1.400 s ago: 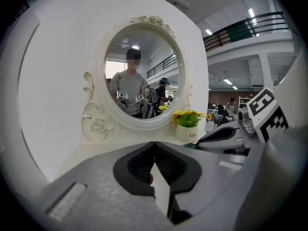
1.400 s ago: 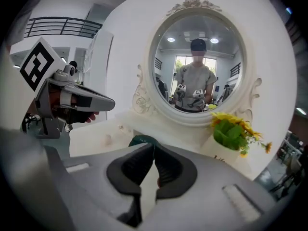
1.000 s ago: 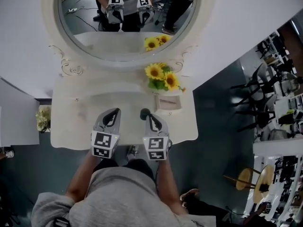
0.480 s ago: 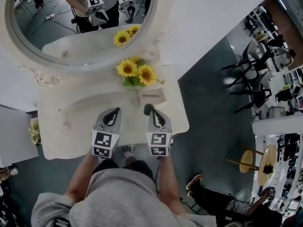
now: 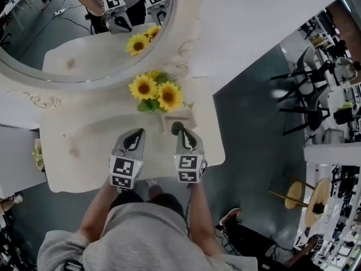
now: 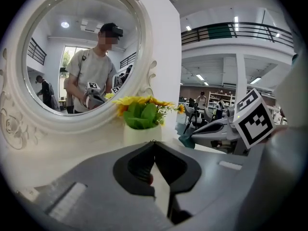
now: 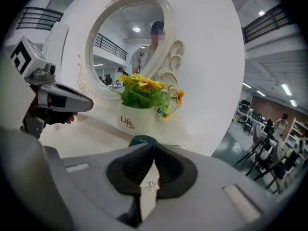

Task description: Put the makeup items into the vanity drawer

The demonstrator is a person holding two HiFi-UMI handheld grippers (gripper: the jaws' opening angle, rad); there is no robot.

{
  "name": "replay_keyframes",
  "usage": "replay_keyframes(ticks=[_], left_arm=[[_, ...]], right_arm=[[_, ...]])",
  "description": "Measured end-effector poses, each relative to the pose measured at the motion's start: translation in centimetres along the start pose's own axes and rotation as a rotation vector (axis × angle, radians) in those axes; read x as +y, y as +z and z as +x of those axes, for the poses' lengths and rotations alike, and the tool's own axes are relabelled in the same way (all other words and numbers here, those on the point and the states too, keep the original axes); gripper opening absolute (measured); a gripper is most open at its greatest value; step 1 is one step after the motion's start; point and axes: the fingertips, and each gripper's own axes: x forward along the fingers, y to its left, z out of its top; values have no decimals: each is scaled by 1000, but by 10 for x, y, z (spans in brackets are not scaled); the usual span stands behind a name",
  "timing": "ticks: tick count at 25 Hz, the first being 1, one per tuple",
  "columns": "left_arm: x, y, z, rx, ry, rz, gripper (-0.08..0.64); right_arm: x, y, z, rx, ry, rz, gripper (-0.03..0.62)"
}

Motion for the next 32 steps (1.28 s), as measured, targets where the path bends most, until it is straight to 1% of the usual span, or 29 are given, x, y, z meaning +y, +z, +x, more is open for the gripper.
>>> replay_keyframes(ticks=[5, 9, 13, 16, 17, 19, 20, 21, 23, 32], left_arm=[[2, -5, 14, 33, 10, -5, 11], [3, -7, 23, 41, 17, -5, 11], [4, -10, 25, 50, 27, -8, 11], [4, -13, 25, 57, 33, -11, 11], [3, -14, 25, 59, 34, -12, 11], [2, -15, 24, 64, 36, -12, 11], [2, -16, 24, 66, 37, -12, 11], [2, -16, 23, 67, 38, -12, 11], [2, -17, 22, 68, 41, -13, 11], [3, -12, 17, 52, 45, -9, 11]], right_arm=[[-4, -14, 23, 45, 27, -1, 17], [-6, -23, 39, 67, 45, 2, 17], [-4, -29, 47, 72, 64, 2, 17], [-5, -32, 48, 74, 59, 9, 18], [-6, -32, 48, 70, 56, 15, 23], [-5, -31, 47, 51, 65, 35, 59], [-4, -31, 47, 44, 76, 49, 120], [-4, -31, 47, 41, 87, 61, 155], [-4, -31, 47, 41, 94, 75, 169], [-5, -26, 41, 32, 88, 73, 169]])
